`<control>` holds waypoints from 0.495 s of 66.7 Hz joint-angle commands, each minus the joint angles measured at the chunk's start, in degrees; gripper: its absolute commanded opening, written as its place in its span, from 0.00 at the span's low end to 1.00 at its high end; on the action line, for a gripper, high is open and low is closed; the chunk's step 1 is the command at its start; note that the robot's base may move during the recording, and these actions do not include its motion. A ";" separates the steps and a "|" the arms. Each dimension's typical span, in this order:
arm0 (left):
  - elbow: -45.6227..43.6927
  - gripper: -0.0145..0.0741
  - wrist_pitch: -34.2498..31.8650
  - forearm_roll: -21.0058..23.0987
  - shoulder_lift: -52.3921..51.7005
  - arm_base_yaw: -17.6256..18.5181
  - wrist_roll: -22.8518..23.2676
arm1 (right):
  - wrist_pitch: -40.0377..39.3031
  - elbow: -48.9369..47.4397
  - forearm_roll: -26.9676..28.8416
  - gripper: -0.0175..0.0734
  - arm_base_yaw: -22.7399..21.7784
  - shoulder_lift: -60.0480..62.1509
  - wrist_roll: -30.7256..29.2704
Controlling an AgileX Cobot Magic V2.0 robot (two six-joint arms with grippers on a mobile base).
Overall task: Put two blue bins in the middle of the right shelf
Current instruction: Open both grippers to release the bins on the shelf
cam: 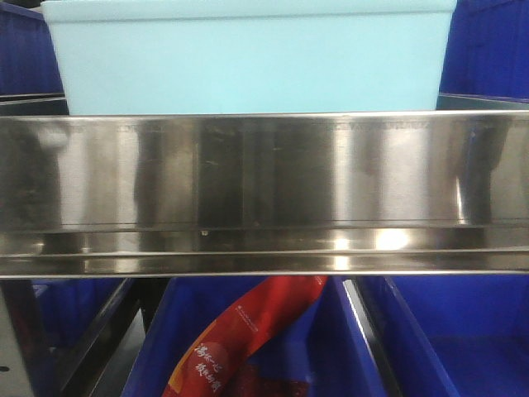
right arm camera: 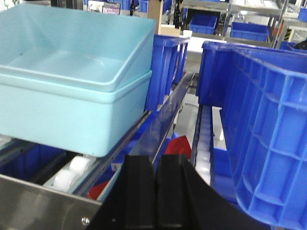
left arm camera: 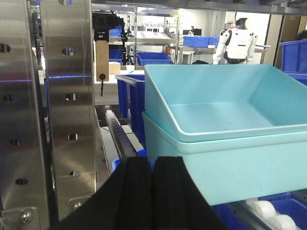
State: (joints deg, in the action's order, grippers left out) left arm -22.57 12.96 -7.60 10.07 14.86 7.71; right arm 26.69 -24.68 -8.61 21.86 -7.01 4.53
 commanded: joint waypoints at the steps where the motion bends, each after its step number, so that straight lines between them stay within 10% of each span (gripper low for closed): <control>1: 0.14 0.04 -1.64 -0.12 -0.27 0.14 0.45 | -2.58 0.23 -0.65 0.02 -0.17 0.19 0.08; 33: 0.14 0.04 -1.92 -0.12 -0.27 0.14 0.45 | -3.08 0.23 -0.65 0.02 -0.17 0.19 0.08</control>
State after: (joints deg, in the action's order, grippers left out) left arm -22.57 12.13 -7.60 9.99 14.86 7.71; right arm 25.24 -24.68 -8.61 21.86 -7.01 4.53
